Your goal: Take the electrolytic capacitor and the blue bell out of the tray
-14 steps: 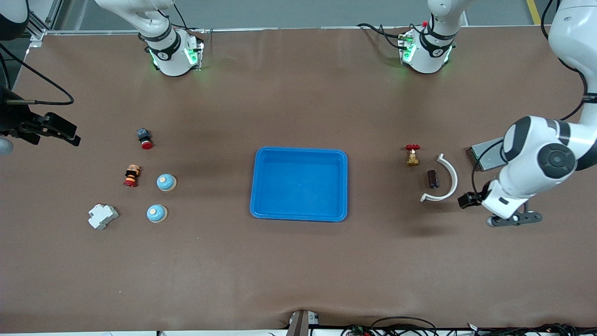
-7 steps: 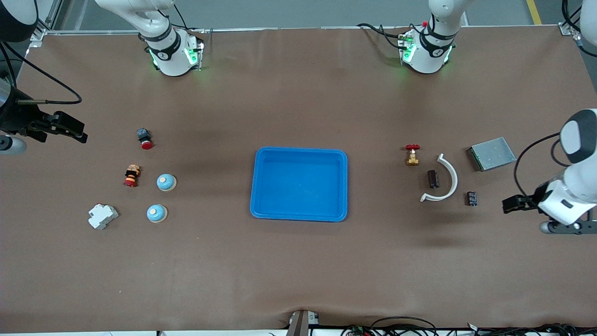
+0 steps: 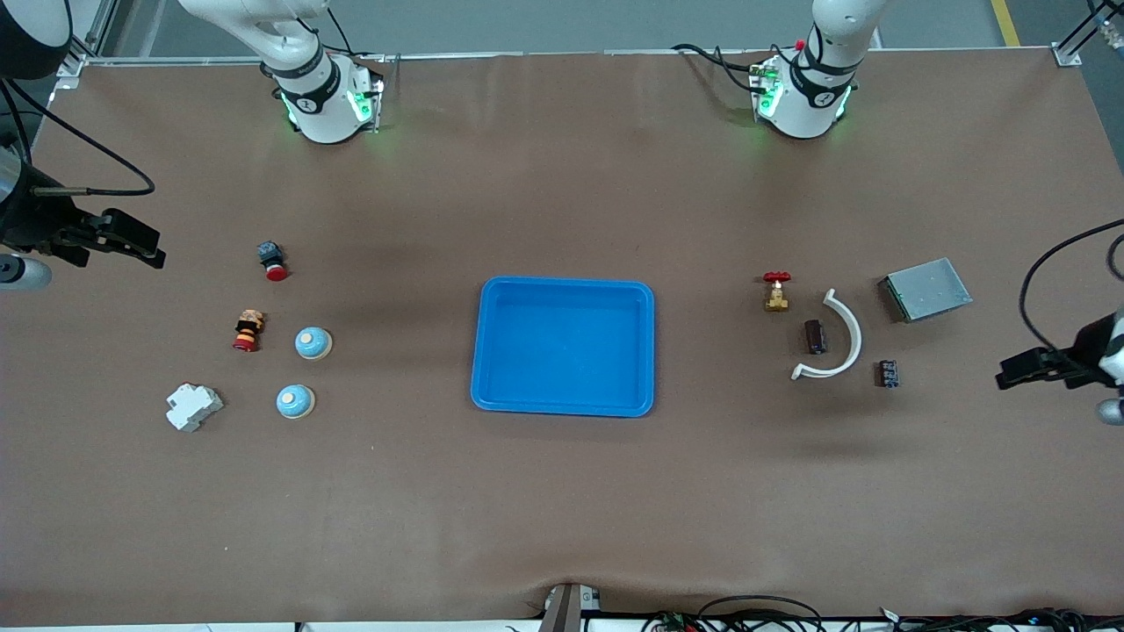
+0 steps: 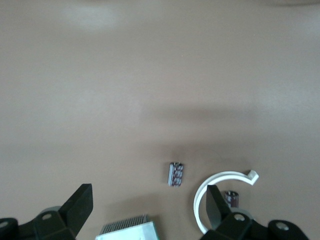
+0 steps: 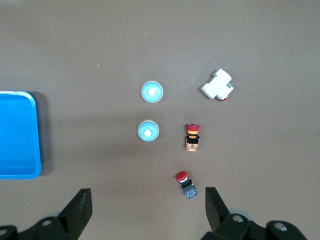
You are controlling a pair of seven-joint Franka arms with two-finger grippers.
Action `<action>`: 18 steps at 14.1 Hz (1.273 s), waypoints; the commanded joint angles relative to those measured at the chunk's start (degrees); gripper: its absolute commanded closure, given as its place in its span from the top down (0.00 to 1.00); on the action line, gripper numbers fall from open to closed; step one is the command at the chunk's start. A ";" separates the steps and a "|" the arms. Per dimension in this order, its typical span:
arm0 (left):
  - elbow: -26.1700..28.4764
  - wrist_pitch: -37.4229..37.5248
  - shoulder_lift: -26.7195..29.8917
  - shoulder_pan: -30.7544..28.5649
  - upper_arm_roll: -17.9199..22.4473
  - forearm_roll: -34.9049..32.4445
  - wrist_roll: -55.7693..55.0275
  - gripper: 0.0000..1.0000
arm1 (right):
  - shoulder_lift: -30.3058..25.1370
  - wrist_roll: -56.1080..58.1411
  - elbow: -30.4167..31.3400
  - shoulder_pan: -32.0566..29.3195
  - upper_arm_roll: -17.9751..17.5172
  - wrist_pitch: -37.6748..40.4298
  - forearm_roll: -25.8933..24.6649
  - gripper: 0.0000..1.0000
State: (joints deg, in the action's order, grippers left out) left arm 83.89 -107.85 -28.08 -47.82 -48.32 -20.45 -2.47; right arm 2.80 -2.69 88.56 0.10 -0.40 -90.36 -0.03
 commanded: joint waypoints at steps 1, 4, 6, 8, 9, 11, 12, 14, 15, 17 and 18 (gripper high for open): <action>-3.82 5.01 0.92 -0.52 -2.38 1.11 1.06 1.00 | -1.66 -1.34 1.35 -0.01 -0.21 0.44 -0.06 1.00; -4.43 5.02 4.34 -0.52 -2.56 1.20 1.23 1.00 | -1.75 -2.31 1.35 -0.18 -0.21 0.44 1.96 1.00; -6.27 5.02 4.88 0.17 -2.56 1.55 1.15 1.00 | -1.75 -2.32 1.35 -0.19 -0.12 0.36 2.40 1.00; -6.37 4.93 5.49 1.84 -1.87 1.46 0.97 1.00 | -1.75 -2.40 1.35 -0.19 -0.12 0.36 2.49 1.00; -6.37 4.93 6.10 3.50 -0.38 1.72 1.06 1.00 | -1.75 -2.40 1.35 -0.27 -0.12 0.36 2.58 1.00; -6.37 5.02 8.73 9.55 6.09 4.43 1.15 1.00 | -1.75 -2.40 1.44 -0.27 -0.04 0.44 2.76 1.00; -6.28 4.93 10.66 14.72 12.31 6.80 1.23 1.00 | -1.75 -2.40 1.44 -0.27 -0.04 0.44 2.84 1.00; -5.85 4.93 13.92 21.78 22.27 12.69 1.41 1.00 | -1.75 -2.40 1.44 -0.27 -0.04 0.36 2.84 1.00; -5.67 5.11 14.71 23.45 24.05 13.58 1.50 1.00 | -1.75 -2.40 1.44 -0.27 -0.04 0.36 2.84 1.00; -5.58 5.20 15.33 28.01 28.00 13.59 1.32 1.00 | -1.75 -2.75 1.44 -0.27 -0.12 0.27 2.84 1.00; -5.58 5.20 15.77 32.56 32.72 13.68 1.32 1.00 | -1.75 -3.19 1.44 -0.27 -0.12 0.35 3.19 1.00</action>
State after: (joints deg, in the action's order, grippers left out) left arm 77.43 -103.17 -13.91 -21.28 -21.99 -8.00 -2.24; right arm 2.75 -4.48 88.57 0.09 -0.33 -90.06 2.16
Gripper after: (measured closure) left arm 0.000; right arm 0.000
